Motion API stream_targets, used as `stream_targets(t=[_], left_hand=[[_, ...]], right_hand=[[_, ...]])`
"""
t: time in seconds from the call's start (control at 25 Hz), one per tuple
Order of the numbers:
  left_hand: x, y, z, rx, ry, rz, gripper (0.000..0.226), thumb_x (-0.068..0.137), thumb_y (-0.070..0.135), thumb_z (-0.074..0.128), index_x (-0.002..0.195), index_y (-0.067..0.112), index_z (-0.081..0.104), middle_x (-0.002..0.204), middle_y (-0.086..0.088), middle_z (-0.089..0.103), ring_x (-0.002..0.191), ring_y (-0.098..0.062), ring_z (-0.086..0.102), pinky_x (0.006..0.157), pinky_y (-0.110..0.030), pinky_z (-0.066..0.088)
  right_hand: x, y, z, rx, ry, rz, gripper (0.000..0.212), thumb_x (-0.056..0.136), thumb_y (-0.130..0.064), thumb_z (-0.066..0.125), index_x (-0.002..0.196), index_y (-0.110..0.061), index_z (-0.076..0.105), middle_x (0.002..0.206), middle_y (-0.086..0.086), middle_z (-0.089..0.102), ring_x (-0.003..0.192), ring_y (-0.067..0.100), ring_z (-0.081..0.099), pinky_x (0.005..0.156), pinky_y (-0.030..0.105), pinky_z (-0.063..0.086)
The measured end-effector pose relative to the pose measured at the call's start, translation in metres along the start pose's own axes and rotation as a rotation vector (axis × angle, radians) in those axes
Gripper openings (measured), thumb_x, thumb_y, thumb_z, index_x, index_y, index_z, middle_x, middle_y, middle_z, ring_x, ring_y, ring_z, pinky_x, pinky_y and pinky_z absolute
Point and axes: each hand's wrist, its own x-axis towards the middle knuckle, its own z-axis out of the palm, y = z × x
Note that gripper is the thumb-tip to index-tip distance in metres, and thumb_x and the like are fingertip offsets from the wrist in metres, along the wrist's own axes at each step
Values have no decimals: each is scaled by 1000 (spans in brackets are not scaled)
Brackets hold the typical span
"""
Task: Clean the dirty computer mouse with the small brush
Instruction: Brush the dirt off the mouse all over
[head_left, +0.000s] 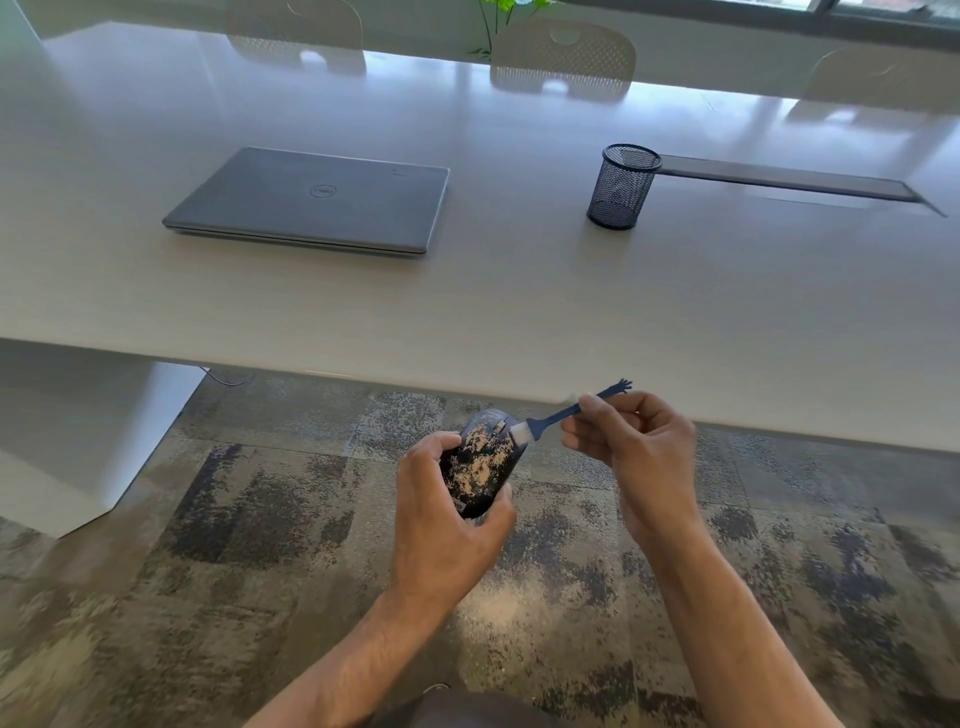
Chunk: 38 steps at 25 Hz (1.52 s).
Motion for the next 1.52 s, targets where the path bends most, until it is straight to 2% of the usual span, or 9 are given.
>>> stream_targets(t=[0.12, 0.28, 0.44, 0.6, 0.8, 1.04, 1.2, 1.32, 1.52], left_hand=[[2, 2, 0, -11, 5, -5, 66, 75, 38, 77, 123, 34, 32, 114, 1, 42, 100, -3, 49, 68, -3, 44], [4, 0, 2, -12, -11, -19, 67, 77, 35, 80, 123, 35, 32, 115, 1, 42, 99, -7, 51, 68, -7, 43], [6, 0, 2, -25, -10, -28, 65, 74, 43, 74, 123, 35, 32, 114, 3, 41, 99, -4, 50, 67, -9, 43], [7, -2, 1, -36, -17, -34, 64, 73, 46, 71, 122, 37, 32, 115, 2, 43, 100, -5, 52, 68, -6, 45], [8, -3, -1, -76, -21, -45, 65, 75, 37, 79, 120, 39, 33, 114, -2, 43, 94, -7, 53, 71, 0, 44], [10, -3, -4, -120, -35, -61, 67, 76, 37, 78, 114, 52, 26, 116, -2, 46, 97, -11, 57, 73, -2, 46], [11, -5, -4, -125, -26, -61, 66, 76, 33, 82, 117, 44, 32, 115, -3, 48, 94, -12, 59, 69, -6, 49], [11, -5, -5, -122, -15, -47, 69, 76, 30, 83, 115, 47, 29, 112, -3, 49, 90, -11, 60, 66, -7, 51], [13, -6, -11, -115, 14, -29, 70, 74, 30, 84, 115, 46, 29, 107, 0, 53, 85, -10, 63, 65, -10, 53]], right_hand=[[4, -4, -8, 13, 82, -15, 7, 91, -6, 75, 85, -6, 70, 79, 16, 78, 71, 26, 77, 71, 36, 65], [-3, -1, -5, -1, -22, -13, 6, 89, -8, 76, 85, -7, 72, 82, 19, 78, 73, 27, 78, 69, 32, 64], [-1, -3, -7, -22, 77, -52, 7, 90, -7, 76, 87, -4, 71, 78, 17, 77, 71, 27, 77, 71, 36, 65], [-6, -2, -5, 29, -35, -30, 14, 81, -17, 79, 86, -7, 71, 82, 18, 78, 72, 26, 77, 70, 31, 63], [-1, -1, -13, 27, 43, -61, 6, 88, -11, 75, 87, -7, 71, 78, 14, 77, 73, 26, 77, 76, 39, 65], [-14, 12, -12, 54, -160, -111, 4, 81, -21, 78, 83, -18, 78, 81, 17, 77, 72, 26, 77, 71, 32, 63], [-10, 16, -16, 49, -111, -148, 3, 83, -16, 75, 84, -18, 77, 79, 14, 78, 73, 26, 78, 74, 34, 64], [-6, 15, -25, 95, -58, -164, 9, 82, -18, 75, 88, -13, 75, 80, 13, 78, 75, 26, 78, 78, 40, 65], [-15, 20, -28, 107, -176, -169, 8, 83, -16, 72, 89, -19, 77, 78, 9, 76, 76, 27, 78, 78, 38, 64]])
